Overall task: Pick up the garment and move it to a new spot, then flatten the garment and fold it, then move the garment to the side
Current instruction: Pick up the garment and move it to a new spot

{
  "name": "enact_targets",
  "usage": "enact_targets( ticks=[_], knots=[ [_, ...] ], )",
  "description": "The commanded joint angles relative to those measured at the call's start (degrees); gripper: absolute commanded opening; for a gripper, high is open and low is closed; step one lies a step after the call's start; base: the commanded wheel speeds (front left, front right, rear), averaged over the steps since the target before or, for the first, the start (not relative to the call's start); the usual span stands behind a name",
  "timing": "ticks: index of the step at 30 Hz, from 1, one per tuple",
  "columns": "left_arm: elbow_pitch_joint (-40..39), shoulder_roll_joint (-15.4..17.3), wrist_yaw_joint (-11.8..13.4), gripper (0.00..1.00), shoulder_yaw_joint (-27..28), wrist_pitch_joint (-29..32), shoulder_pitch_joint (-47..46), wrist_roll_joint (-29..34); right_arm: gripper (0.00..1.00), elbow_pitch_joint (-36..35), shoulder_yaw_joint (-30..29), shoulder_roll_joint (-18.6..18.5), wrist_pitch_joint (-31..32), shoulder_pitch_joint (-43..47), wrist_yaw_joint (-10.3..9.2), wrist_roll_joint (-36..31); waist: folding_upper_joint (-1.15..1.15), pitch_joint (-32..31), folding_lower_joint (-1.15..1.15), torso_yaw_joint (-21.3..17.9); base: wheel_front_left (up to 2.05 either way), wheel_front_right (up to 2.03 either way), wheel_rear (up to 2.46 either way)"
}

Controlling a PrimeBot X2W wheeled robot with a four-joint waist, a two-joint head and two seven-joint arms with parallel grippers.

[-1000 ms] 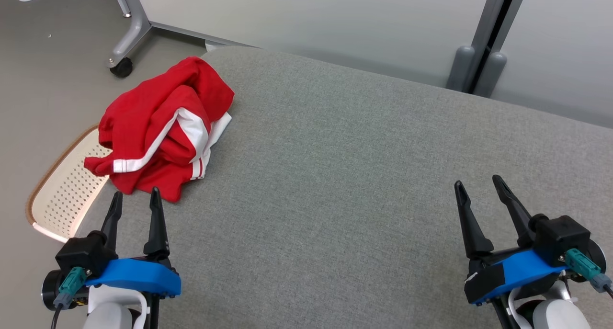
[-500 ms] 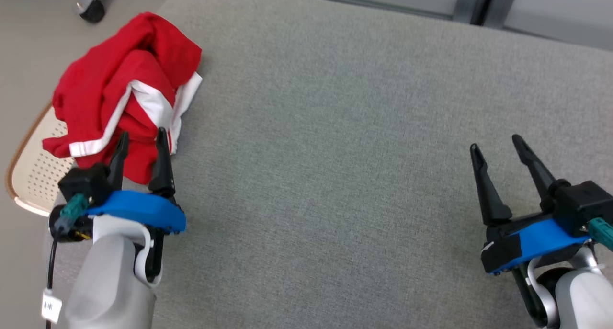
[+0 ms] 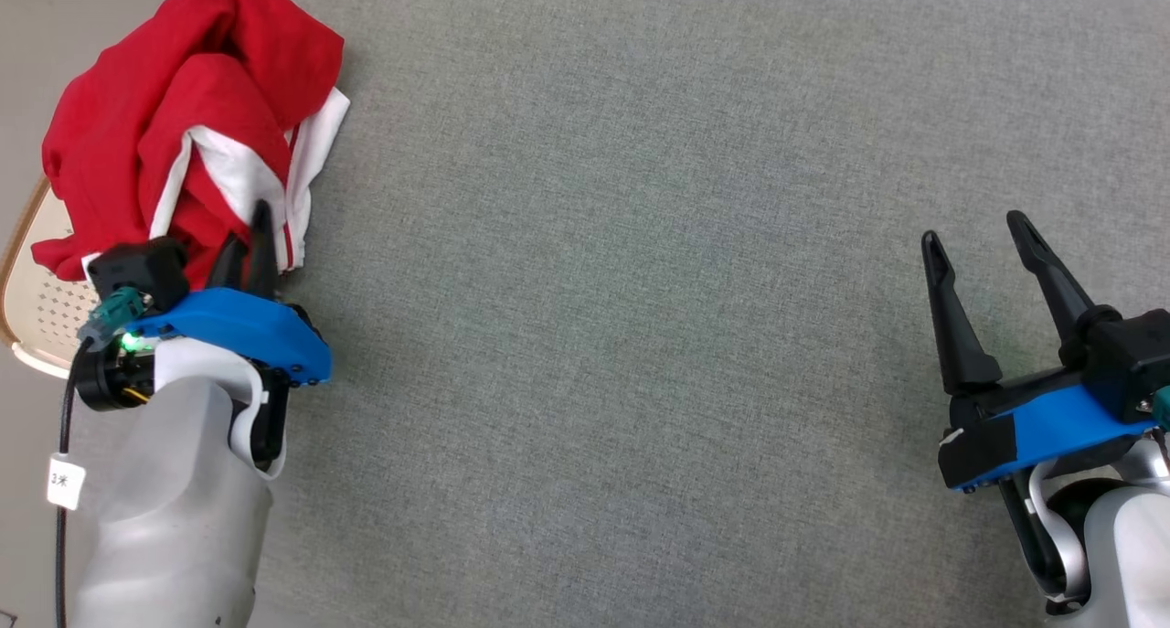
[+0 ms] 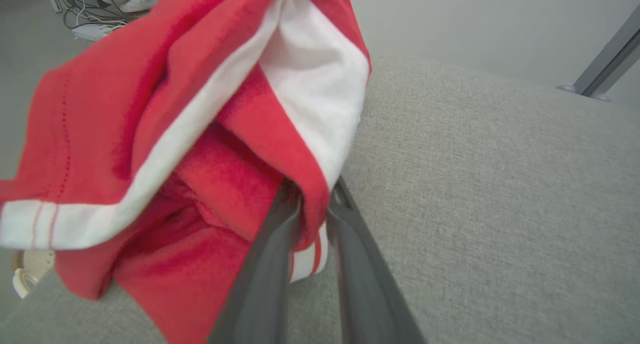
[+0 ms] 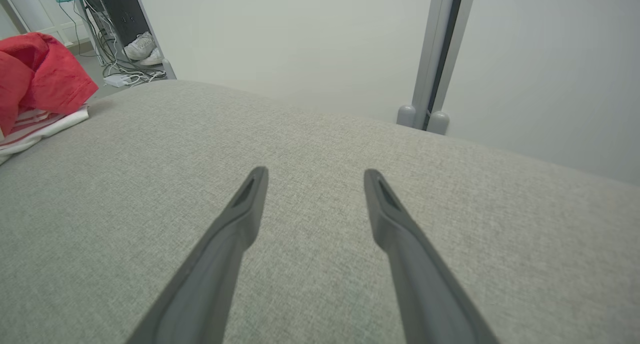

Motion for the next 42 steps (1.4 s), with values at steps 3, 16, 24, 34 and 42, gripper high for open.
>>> enact_targets(
  ticks=[3, 16, 24, 34, 42],
  knots=[
    [-2.34, 1.52, -0.06, 0.0, 0.44, -0.37, -0.04, -0.95, 1.0, 0.55, -0.44, 0.3, -0.66, -0.42, 0.02, 0.15, -0.01, -1.28, -0.01, -0.27, 0.0, 0.0, 0.0],
    [-20.83, 1.54, 0.42, 0.0, 6.23, -0.42, 11.98, 5.55, 1.0, 3.64, -0.16, 2.48, -3.79, 3.52, 0.02, 1.9, -0.01, -12.29, -0.01, -2.33, 0.0, 0.0, 0.0],
    [-29.5, -0.09, 0.8, 0.0, 4.45, -0.42, 19.1, 8.21, 1.0, 5.29, 0.7, 3.57, -5.2, 5.7, 0.02, 3.31, -0.01, -17.63, -0.01, -5.72, 0.0, 0.0, 0.0],
    [-37.83, -2.72, -0.05, 0.0, -5.43, 4.08, 22.1, 7.72, 1.0, 5.15, 0.78, 4.42, -5.8, 6.73, 0.02, 3.93, -0.01, -17.54, -0.01, -16.1, 0.0, 0.0, 0.0],
    [-40.65, -3.71, -0.21, 0.0, -20.06, 6.32, 15.93, 5.93, 1.0, 5.63, 0.83, 4.64, -7.33, 5.34, 0.02, 4.89, -0.01, -12.35, -0.01, -27.01, 0.0, 0.0, 0.0]
  ],
)
